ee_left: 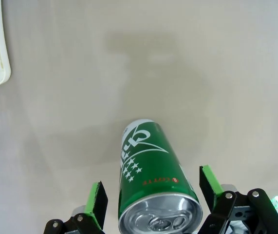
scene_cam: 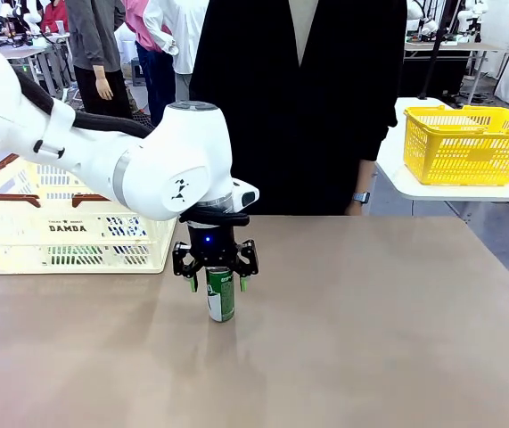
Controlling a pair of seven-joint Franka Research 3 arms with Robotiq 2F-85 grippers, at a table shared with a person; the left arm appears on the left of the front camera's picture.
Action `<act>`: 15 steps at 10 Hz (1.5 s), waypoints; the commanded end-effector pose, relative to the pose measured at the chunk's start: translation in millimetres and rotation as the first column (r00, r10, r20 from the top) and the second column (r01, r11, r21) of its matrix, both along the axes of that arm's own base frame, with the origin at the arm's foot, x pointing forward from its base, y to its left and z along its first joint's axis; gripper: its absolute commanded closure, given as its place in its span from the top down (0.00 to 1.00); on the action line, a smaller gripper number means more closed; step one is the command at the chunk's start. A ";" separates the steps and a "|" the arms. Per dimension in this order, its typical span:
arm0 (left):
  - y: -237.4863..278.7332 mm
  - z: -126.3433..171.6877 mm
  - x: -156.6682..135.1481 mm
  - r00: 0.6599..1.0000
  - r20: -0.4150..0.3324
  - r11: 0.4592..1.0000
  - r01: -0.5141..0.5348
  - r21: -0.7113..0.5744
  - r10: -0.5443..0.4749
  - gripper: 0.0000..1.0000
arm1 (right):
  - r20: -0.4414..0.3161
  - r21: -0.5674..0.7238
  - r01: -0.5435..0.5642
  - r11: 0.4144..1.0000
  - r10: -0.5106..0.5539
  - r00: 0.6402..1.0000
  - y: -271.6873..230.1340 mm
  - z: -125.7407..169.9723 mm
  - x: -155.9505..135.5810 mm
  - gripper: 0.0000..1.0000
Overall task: Place the drinks into the Shopping basket.
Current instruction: Pick up one drink and place it into the Shopping basket.
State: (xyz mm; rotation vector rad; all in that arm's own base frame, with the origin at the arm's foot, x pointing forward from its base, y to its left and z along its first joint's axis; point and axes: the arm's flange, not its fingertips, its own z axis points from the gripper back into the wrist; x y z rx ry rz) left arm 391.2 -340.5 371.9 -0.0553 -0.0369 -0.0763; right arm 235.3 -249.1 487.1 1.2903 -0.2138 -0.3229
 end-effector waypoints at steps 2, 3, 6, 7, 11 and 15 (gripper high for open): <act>-8.3 -4.4 5.3 0.996 0.084 1.000 0.011 0.013 -0.012 0.25 | -0.021 0.003 -0.003 1.000 0.003 1.000 -0.7 4.3 -3.0 1.00; -8.0 -4.2 4.9 0.996 0.088 1.000 0.020 0.004 -0.020 0.00 | -0.021 0.003 -0.003 1.000 0.003 1.000 -0.7 4.3 -3.0 1.00; -7.6 -3.6 4.3 0.997 0.073 1.000 0.021 0.012 -0.022 0.00 | -0.021 0.003 -0.003 1.000 0.003 1.000 -0.7 4.3 -3.0 1.00; -6.8 -2.9 3.9 0.997 0.068 1.000 0.022 0.006 -0.022 0.00 | -0.021 0.003 -0.003 1.000 0.003 1.000 -0.7 4.3 -3.0 1.00; 17.5 92.6 -0.1 0.989 0.113 0.993 0.103 -0.054 -0.097 0.00 | -0.021 0.003 -0.003 1.000 0.003 1.000 -0.7 4.3 -3.0 1.00; 73.8 257.2 14.4 0.962 0.273 0.991 0.047 -0.126 -0.011 0.00 | -0.021 0.003 -0.003 1.000 0.003 1.000 -0.7 4.3 -3.0 1.00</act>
